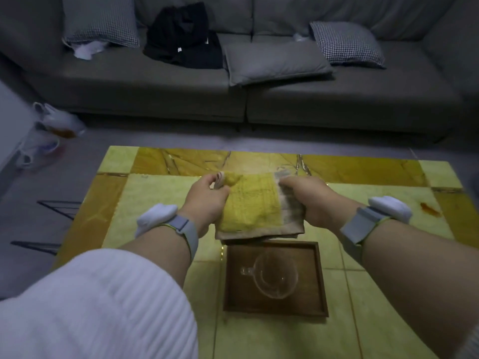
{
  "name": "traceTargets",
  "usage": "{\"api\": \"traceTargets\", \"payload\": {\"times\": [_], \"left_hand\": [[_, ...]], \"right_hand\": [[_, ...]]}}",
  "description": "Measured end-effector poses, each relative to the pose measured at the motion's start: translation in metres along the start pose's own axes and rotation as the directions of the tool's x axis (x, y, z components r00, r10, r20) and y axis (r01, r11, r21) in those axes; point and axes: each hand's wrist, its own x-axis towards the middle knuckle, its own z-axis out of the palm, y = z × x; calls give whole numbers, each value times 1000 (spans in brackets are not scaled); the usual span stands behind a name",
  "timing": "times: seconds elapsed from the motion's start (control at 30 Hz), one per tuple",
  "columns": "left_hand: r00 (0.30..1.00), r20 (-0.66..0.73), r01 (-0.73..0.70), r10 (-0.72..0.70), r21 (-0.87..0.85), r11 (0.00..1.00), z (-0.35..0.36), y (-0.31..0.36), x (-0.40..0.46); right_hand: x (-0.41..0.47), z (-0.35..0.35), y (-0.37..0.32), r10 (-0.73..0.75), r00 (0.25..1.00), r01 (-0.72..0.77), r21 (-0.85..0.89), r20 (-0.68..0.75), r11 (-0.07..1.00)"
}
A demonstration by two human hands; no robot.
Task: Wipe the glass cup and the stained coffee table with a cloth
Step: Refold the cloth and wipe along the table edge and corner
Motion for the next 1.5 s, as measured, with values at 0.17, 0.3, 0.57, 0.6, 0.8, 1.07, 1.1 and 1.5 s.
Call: {"api": "traceTargets", "payload": {"times": [0.17,0.3,0.57,0.6,0.8,1.07,1.1,1.5], "left_hand": [[988,12,-153,154,244,958,15,-24,56],[990,-20,-125,140,340,932,34,-41,95],[998,-28,58,-51,380,923,45,-84,127],[999,-8,45,-47,481,876,43,-91,127],[961,183,-85,-206,909,407,31,-107,120],[950,169,-106,-264,965,240,33,-131,127],[952,172,-109,-255,964,244,33,-131,129],[950,176,-111,-259,963,247,34,-145,139]], "right_hand": [[62,16,14,-96,995,87,-189,-40,978],[111,23,32,-142,987,110,-324,-76,939],[156,27,70,-65,996,19,-525,-69,851],[158,26,73,-99,990,7,-656,-104,754],[166,36,78,-519,824,383,-899,227,213],[207,83,126,-338,715,601,-785,612,-151],[211,76,127,-351,702,601,-779,620,-176],[222,88,125,-462,760,499,-866,458,-38]]}}
